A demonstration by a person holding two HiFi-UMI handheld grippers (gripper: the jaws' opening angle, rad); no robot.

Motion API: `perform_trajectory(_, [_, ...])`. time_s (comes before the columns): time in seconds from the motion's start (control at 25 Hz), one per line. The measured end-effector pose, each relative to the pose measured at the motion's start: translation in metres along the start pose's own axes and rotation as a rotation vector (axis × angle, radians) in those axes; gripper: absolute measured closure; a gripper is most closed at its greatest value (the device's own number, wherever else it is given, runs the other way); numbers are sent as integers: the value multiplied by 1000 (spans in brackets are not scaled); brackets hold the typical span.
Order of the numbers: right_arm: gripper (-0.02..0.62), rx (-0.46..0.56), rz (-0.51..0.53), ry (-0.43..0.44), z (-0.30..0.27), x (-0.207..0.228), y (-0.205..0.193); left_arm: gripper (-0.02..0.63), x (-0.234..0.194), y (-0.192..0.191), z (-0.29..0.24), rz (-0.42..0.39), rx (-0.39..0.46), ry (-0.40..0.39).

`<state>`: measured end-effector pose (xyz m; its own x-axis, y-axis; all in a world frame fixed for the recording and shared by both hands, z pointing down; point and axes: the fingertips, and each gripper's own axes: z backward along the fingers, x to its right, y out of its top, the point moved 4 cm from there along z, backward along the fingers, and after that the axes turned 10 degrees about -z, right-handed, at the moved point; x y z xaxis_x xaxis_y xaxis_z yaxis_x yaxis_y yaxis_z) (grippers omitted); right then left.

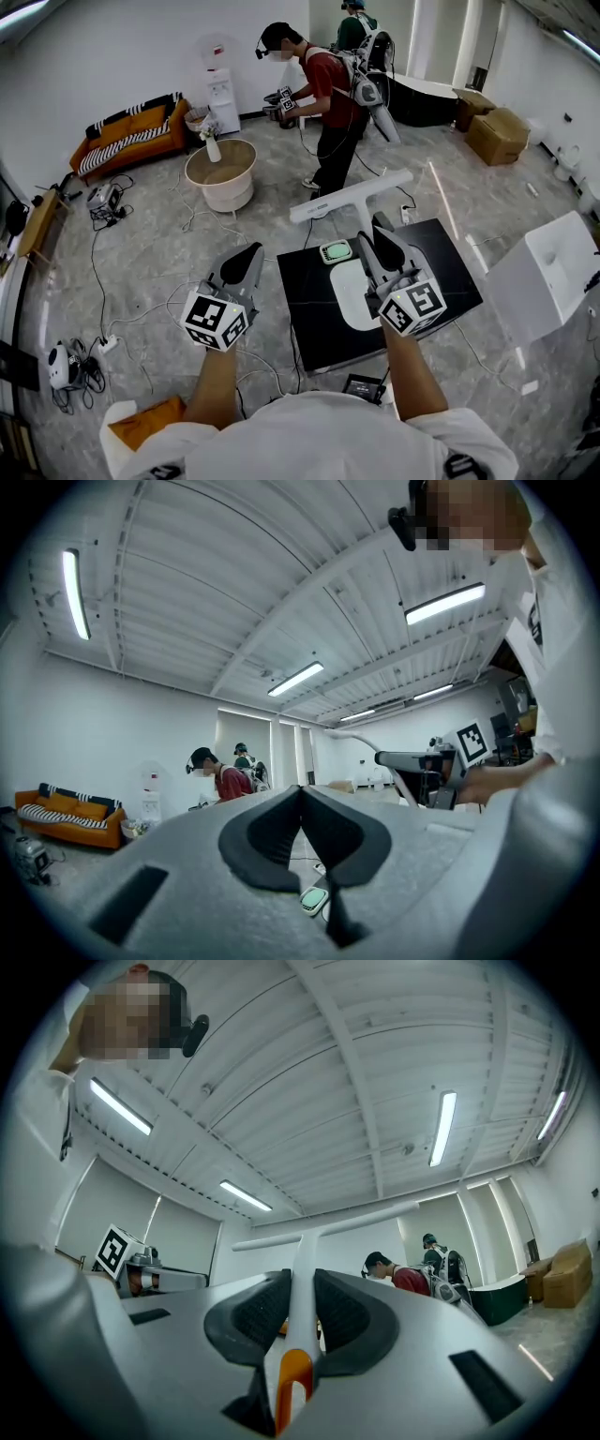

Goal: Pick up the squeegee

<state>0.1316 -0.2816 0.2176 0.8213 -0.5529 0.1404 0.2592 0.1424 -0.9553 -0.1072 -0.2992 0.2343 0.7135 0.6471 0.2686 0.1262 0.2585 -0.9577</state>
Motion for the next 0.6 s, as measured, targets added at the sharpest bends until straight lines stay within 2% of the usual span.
perform_trajectory(0.24, [512, 10, 1, 8, -4, -3, 0, 597, 8, 1, -4, -24, -5, -42])
perform_trajectory(0.6, [512, 13, -12, 21, 1, -8, 2, 597, 12, 9, 4, -18, 6, -53])
